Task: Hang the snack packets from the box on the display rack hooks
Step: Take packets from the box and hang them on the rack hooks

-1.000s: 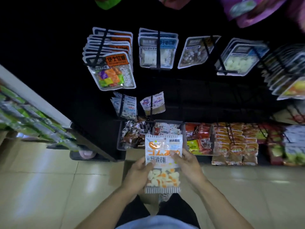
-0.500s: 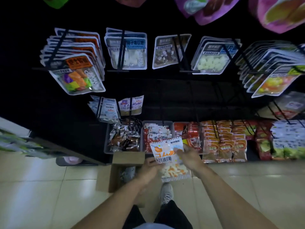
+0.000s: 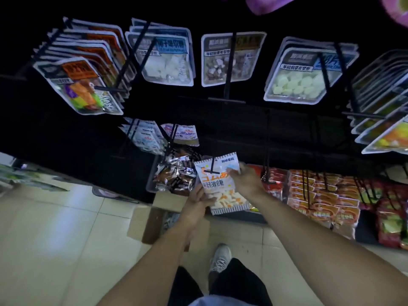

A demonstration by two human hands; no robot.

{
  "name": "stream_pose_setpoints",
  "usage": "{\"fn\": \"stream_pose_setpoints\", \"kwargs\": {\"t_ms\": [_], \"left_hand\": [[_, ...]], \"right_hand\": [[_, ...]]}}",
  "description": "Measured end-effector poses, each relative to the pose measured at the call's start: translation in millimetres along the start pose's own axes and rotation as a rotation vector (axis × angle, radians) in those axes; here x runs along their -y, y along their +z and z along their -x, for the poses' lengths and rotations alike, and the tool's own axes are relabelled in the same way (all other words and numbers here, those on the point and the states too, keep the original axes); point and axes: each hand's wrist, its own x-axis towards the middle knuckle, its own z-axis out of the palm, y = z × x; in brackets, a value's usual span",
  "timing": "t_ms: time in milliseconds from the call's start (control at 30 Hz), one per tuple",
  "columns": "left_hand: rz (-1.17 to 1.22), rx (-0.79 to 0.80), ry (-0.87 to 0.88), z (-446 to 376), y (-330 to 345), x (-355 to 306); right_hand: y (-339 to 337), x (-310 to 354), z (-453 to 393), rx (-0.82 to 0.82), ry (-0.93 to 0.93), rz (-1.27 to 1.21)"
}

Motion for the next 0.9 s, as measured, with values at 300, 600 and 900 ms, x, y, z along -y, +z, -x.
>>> {"fn": "stream_pose_setpoints", "kwargs": {"t_ms": [300,600,900], "left_hand": [[-0.029,-0.043,0.046,-10.3,-15.3,-0.3],[-0.092,-0.060,0.000,-16.0,-22.7,-3.8],[-0.086,-0.050,0.057,-43.7,-21.6,-37.7]], "right_hand": [[14.0,-3.0,-4.2,0.024,0.017,0.034],[20.6,-4.2,-7.8,0.030,0.073,-0.046],[12.1,26.1,-57.9,-0.077,0.109,-0.018]]}}
